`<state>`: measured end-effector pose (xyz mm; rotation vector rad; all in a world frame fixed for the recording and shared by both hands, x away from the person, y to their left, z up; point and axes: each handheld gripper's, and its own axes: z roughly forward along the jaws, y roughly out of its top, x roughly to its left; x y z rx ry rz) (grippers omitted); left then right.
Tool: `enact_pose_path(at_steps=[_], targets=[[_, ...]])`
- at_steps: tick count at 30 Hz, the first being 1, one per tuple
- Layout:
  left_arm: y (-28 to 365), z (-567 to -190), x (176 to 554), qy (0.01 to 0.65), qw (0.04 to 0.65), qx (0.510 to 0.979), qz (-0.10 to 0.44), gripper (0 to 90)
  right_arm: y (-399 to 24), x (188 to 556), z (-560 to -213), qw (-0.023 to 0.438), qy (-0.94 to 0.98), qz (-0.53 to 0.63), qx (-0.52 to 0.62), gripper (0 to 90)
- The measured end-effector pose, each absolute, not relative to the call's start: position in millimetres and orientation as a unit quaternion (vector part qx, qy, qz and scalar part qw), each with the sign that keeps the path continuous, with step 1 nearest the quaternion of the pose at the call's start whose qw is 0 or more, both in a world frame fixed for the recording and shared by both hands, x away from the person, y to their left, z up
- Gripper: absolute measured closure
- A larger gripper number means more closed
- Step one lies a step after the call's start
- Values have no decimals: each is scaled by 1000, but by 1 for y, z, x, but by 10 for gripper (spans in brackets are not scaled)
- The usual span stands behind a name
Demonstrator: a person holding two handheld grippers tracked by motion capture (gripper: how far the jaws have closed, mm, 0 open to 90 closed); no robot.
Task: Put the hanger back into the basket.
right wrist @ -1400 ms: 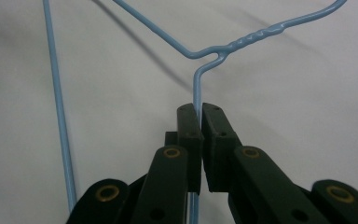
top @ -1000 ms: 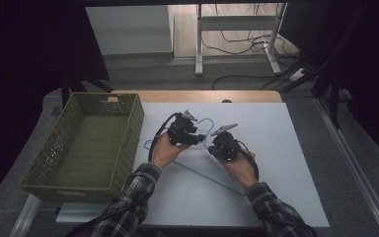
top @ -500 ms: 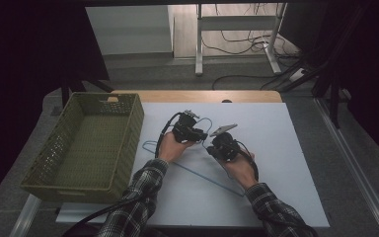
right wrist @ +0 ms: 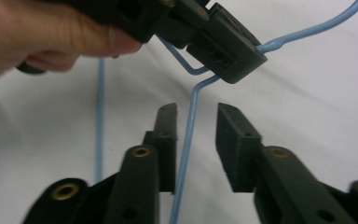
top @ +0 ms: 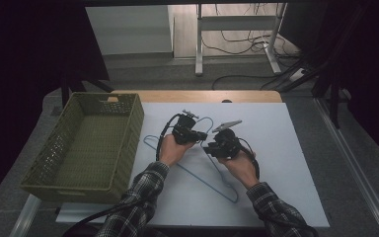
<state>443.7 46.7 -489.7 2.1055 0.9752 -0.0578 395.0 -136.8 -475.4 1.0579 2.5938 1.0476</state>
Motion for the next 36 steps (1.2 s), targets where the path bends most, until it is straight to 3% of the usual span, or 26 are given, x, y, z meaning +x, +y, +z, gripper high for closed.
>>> enact_pose_path(at_steps=[4, 6, 7, 11, 12, 13, 15, 16, 20, 23, 29, 36], targets=[[48, -486, 438, 383, 404, 830, -19, 853, -132, 400, -482, 48, 865, 344, 363, 671], [48, -485, 435, 379, 407, 831, -19, 851, -130, 400, -485, 47, 867, 340, 362, 706], [49, -483, 432, 373, 411, 832, -18, 848, -127, 401, -488, 34, 867, 342, 362, 800], [51, -480, 428, 367, 422, 829, -17, 780, -127, 401, -486, 13, 862, 348, 369, 860], [53, -477, 427, 366, 424, 829, -14, 711, -129, 401, -484, 2, 857, 355, 375, 869], [54, -473, 426, 362, 423, 831, -10, 587, -130, 399, -480, 14, 862, 352, 364, 872], [58, -464, 421, 354, 420, 835, -1, 470, -132, 397, -474, 13, 863, 357, 356, 873], [62, -457, 416, 349, 423, 836, 1, 470, -132, 397, -474, 13, 863, 357, 356, 873], [77, -435, 398, 324, 417, 849, 15, 300, -139, 392, -456, 26, 866, 375, 330, 874], [90, -425, 384, 307, 409, 859, 18, 244, -146, 386, -446, 31, 871, 377, 314, 874], [110, -418, 360, 284, 392, 875, 23, 328, -152, 366, -433, 22, 882, 379, 280, 874], [122, -421, 344, 244, 379, 892, -18, 433, -147, 347, -429, 2, 892, 383, 240, 873]])
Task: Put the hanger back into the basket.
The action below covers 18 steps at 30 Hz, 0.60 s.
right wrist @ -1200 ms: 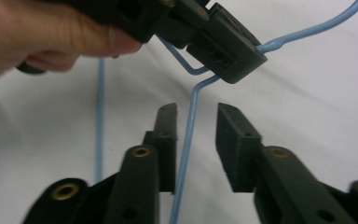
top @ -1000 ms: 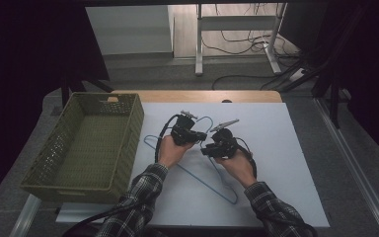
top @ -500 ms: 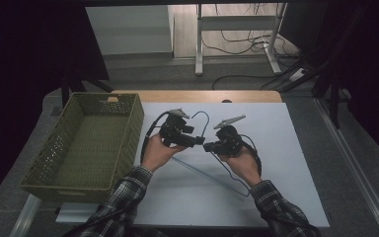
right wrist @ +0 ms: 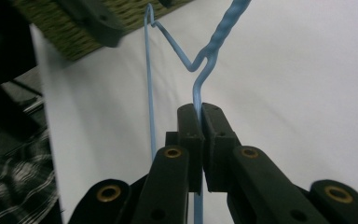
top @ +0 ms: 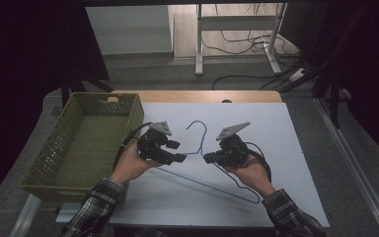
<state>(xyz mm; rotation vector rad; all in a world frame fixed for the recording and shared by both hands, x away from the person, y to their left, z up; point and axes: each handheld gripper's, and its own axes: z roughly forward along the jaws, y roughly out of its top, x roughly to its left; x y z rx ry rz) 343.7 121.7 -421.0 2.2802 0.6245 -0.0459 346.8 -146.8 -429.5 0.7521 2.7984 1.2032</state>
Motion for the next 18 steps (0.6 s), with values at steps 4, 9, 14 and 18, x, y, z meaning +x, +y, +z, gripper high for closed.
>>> enact_pose_path(at_steps=[4, 9, 14, 18], targets=[[120, -422, 341, 226, 372, 900, -34, 525, -140, 337, -425, -2, 900, 382, 210, 873], [112, -425, 343, 208, 335, 918, -51, 639, -136, 333, -423, -8, 905, 380, 191, 873], [105, -429, 344, 198, 314, 927, -63, 767, -134, 333, -426, -13, 909, 377, 177, 872], [103, -431, 341, 181, 308, 931, -69, 867, -133, 332, -429, -1, 916, 364, 171, 864]])
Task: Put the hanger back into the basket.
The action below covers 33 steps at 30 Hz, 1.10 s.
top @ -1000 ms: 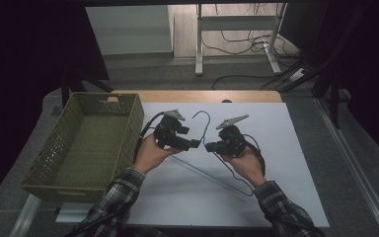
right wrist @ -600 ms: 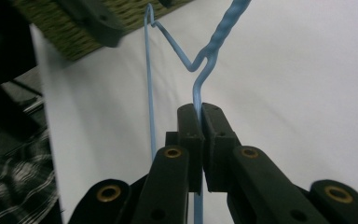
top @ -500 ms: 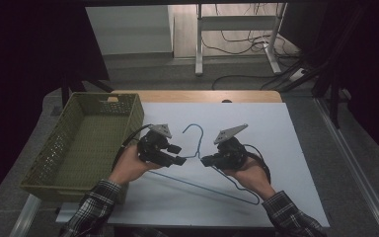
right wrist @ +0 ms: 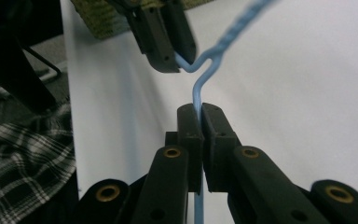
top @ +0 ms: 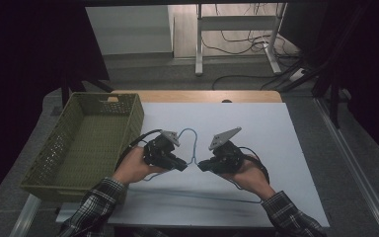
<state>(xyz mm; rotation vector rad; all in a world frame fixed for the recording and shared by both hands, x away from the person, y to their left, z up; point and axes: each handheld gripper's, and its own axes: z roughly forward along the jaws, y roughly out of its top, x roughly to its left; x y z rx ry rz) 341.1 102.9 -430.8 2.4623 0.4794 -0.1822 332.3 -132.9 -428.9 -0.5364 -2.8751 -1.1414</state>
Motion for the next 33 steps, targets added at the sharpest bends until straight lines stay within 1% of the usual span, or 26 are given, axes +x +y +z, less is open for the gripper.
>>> enact_pose_path(at_steps=[2, 3, 5, 6, 7, 8, 9, 12, 13, 15, 19, 22, 26, 27, 28, 30, 31, 33], targets=[[102, -430, 338, 192, 313, 928, -66, 871, -134, 333, -430, -2, -916, -360, -174, 855], [103, -429, 337, 194, 317, 926, -65, 872, -135, 334, -429, -1, -914, -366, -178, 835], [105, -427, 335, 202, 326, 921, -61, 875, -138, 334, -427, -13, -908, -371, -191, 742], [105, -427, 335, 202, 326, 921, -61, 875, -138, 334, -427, -13, -908, -371, -191, 742], [106, -425, 334, 210, 329, 919, -55, 875, -141, 332, -422, -28, -904, -375, -201, 674], [106, -425, 334, 210, 329, 919, -55, 875, -141, 332, -422, -28, -904, -375, -201, 674], [108, -423, 335, 226, 335, 913, -52, 875, -146, 332, -417, -41, -898, -385, -210, 592], [110, -421, 335, 234, 343, 908, -54, 875, -154, 330, -408, -56, -889, -397, -220, 506], [110, -419, 335, 238, 344, 907, -52, 875, -154, 330, -408, -56, -889, -397, -220, 506], [112, -414, 335, 244, 361, 898, -52, 875, -161, 326, -403, -67, -885, -401, -225, 469], [119, -406, 334, 257, 384, 885, -48, 876, -169, 320, -397, -73, -879, -411, -230, 452], [123, -402, 334, 265, 392, 880, -44, 876, -173, 318, -395, -75, -877, -415, -232, 444], [135, -393, 335, 278, 399, 873, -31, 876, -179, 314, -392, -77, -871, -423, -237, 411], [143, -389, 335, 286, 401, 870, -19, 876, -182, 313, -392, -76, -868, -427, -240, 388], [143, -389, 335, 286, 401, 870, -19, 876, -182, 313, -392, -76, -868, -427, -240, 388], [151, -384, 335, 296, 408, 864, -10, 876, -184, 312, -393, -76, -867, -429, -242, 355], [160, -380, 334, 308, 414, 857, 0, 876, -186, 311, -395, -78, -864, -435, -241, 322], [168, -376, 334, 318, 419, 850, 9, 876, -188, 310, -397, -76, -860, -440, -245, 287]])
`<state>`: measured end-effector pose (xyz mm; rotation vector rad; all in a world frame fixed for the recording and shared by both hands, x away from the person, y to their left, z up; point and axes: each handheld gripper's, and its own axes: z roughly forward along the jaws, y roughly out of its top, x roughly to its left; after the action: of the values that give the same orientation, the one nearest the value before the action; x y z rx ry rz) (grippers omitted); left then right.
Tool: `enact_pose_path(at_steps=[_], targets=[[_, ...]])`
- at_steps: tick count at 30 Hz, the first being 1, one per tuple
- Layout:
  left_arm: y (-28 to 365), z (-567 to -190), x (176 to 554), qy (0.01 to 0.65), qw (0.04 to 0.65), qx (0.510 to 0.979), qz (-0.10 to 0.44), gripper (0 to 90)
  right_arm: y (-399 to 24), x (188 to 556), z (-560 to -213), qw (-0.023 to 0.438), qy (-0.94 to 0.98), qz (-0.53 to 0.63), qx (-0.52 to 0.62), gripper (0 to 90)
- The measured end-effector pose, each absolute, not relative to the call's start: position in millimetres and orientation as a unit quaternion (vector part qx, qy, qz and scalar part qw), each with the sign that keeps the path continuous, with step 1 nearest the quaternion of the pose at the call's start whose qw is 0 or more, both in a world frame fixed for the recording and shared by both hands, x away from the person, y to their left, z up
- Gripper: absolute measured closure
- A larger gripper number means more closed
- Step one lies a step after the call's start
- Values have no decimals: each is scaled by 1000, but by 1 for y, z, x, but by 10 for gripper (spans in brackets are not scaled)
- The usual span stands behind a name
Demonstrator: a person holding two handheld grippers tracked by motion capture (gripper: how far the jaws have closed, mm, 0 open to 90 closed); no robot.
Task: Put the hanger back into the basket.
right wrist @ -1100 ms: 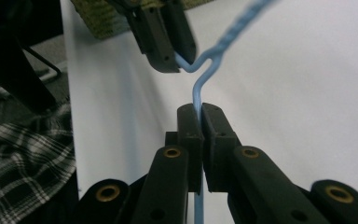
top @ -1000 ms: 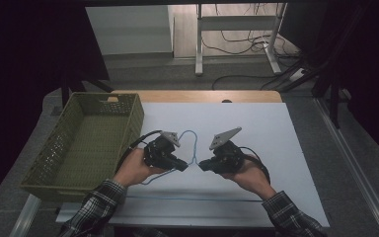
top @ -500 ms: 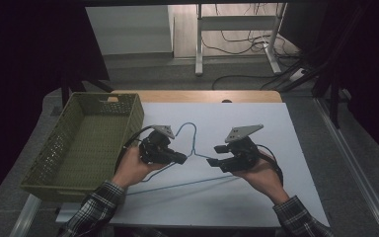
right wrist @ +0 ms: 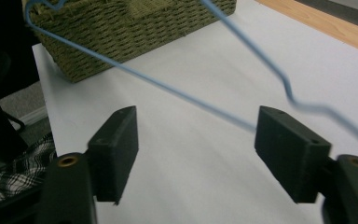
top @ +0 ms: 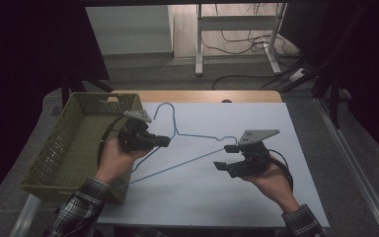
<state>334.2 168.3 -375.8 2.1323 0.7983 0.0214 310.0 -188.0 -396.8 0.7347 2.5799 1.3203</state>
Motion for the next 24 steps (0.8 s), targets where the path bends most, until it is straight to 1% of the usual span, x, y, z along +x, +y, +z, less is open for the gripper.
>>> enact_pose_path(at_steps=[1, 2, 3, 4, 6, 9, 10, 15, 16, 19, 21, 24], targets=[[168, -376, 334, 318, 419, 850, 9, 875, -189, 310, -398, 76, 859, 442, 247, 287], [177, -372, 334, 328, 421, 845, 18, 876, -190, 310, -399, 77, 858, 443, 249, 247], [177, -372, 334, 328, 421, 845, 18, 876, -190, 310, -399, 77, 858, 443, 249, 247], [185, -368, 334, 335, 422, 842, 29, 876, -191, 310, -401, 76, 854, 447, 255, 214], [194, -365, 333, 342, 422, 838, 42, 876, -193, 309, -403, 77, 852, 448, 262, 189], [203, -362, 332, 351, 421, 834, 54, 876, -193, 308, -405, 80, 853, 442, 267, 168], [212, -360, 332, 359, 422, 830, 63, 876, -194, 307, -407, 81, 853, 440, 267, 158], [230, -357, 331, 376, 422, 821, 80, 876, -198, 305, -411, 80, 852, 440, 273, 142], [234, -357, 330, 381, 422, 818, 86, 876, -200, 304, -414, 80, 852, 438, 276, 127], [254, -353, 328, 398, 425, 806, 105, 876, -203, 303, -417, 81, 850, 437, 284, 107], [259, -353, 328, 403, 426, 803, 107, 876, -204, 302, -419, 81, 849, 435, 287, 98], [279, -350, 325, 418, 425, 793, 127, 876, -209, 301, -424, 83, 848, 432, 294, 66]])
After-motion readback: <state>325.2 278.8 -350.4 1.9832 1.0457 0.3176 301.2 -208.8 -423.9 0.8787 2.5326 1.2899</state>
